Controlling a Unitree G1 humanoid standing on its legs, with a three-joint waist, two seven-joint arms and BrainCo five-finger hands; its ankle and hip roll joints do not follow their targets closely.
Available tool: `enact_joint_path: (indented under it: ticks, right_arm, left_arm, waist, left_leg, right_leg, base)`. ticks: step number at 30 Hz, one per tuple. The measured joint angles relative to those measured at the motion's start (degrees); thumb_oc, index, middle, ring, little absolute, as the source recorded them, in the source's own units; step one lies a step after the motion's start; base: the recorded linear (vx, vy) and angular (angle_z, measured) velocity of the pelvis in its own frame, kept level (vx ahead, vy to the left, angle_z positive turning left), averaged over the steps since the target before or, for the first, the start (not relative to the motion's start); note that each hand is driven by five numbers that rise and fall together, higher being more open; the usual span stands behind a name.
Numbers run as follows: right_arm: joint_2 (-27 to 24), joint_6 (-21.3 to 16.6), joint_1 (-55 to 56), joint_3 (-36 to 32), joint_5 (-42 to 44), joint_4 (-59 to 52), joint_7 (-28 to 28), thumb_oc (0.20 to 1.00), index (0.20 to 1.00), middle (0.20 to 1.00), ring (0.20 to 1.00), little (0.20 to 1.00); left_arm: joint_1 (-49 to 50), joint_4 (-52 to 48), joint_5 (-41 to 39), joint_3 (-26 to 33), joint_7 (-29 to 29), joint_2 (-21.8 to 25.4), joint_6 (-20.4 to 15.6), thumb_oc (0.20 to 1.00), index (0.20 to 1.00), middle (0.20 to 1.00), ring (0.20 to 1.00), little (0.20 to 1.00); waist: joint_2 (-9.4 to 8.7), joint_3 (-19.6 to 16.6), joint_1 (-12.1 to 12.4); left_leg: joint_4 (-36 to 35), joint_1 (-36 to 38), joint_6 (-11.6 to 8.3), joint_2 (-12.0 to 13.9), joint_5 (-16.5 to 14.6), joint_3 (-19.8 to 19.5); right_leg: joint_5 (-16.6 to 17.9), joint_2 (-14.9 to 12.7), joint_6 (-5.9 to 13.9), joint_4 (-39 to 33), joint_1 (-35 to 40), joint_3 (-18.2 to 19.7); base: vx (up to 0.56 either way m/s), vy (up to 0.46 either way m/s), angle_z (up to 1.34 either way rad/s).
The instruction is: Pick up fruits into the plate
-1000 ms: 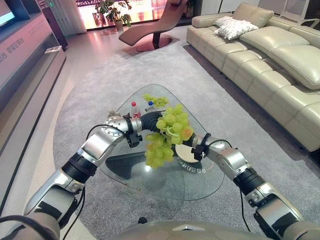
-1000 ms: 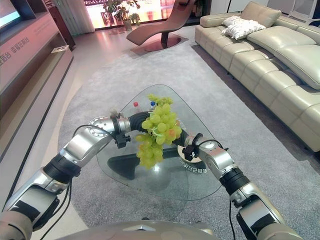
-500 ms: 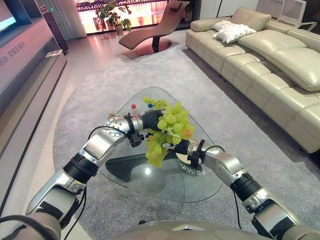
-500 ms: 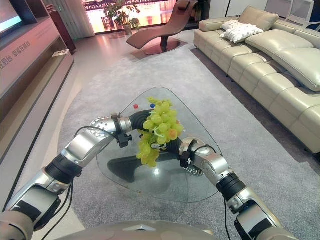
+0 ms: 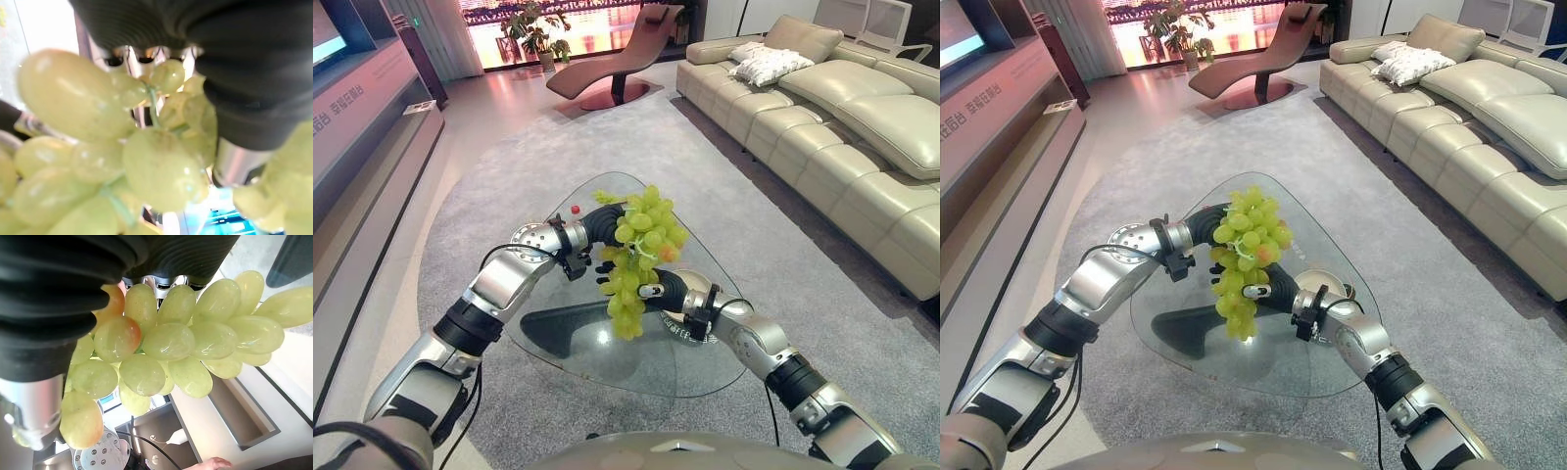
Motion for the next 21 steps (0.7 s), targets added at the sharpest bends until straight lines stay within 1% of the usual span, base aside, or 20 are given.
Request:
enact_joint_path:
  ticks: [1, 5, 21]
  right_arm:
    - [0.6, -0.5, 0.0, 0.0, 0.0, 0.0, 0.0, 0.2, 0.2, 0.2, 0.2, 0.2]
    - [1.5, -1.5, 0.0, 0.0, 0.0, 0.0, 0.0, 0.2, 0.2, 0.2, 0.2, 0.2]
    - [1.5, -1.6, 0.0, 0.1, 0.0, 0.0, -0.1, 0.2, 0.2, 0.2, 0.2, 0.2]
  left_arm:
    - [0.0, 0.0, -0.2, 0.0, 0.0, -0.1, 0.0, 0.2, 0.2, 0.2, 0.2, 0.2]
    - [0.0, 0.1, -0.2, 0.0, 0.0, -0.5, 0.0, 0.2, 0.2, 0.2, 0.2, 0.2]
    - [0.0, 0.8, -0.2, 0.0, 0.9, -0.5, 0.0, 0.2, 0.2, 0.2, 0.2, 0.2]
  waist:
    - [0.0, 0.0, 0.0]
    - [0.0, 0.0, 0.0]
    - [0.0, 0.0, 0.0]
  left_leg:
    - [0.0, 0.0, 0.36, 0.0, 0.2, 0.0]
    - [0.0, 0.0, 0.36, 0.0, 0.3, 0.0]
    - [0.0, 0.0, -0.05, 0.0, -0.1, 0.0]
  right_leg:
    - [0.0, 0.0, -0.01, 0.0, 0.0, 0.0]
    - [0.0, 0.0, -0.02, 0.0, 0.0, 0.0]
    - [0.0, 0.0, 0.01, 0.0, -0.1, 0.2]
  base:
    - [0.0, 0.0, 0.0]
    - [0.0, 0.0, 0.0]
    - [0.0, 0.0, 0.0]
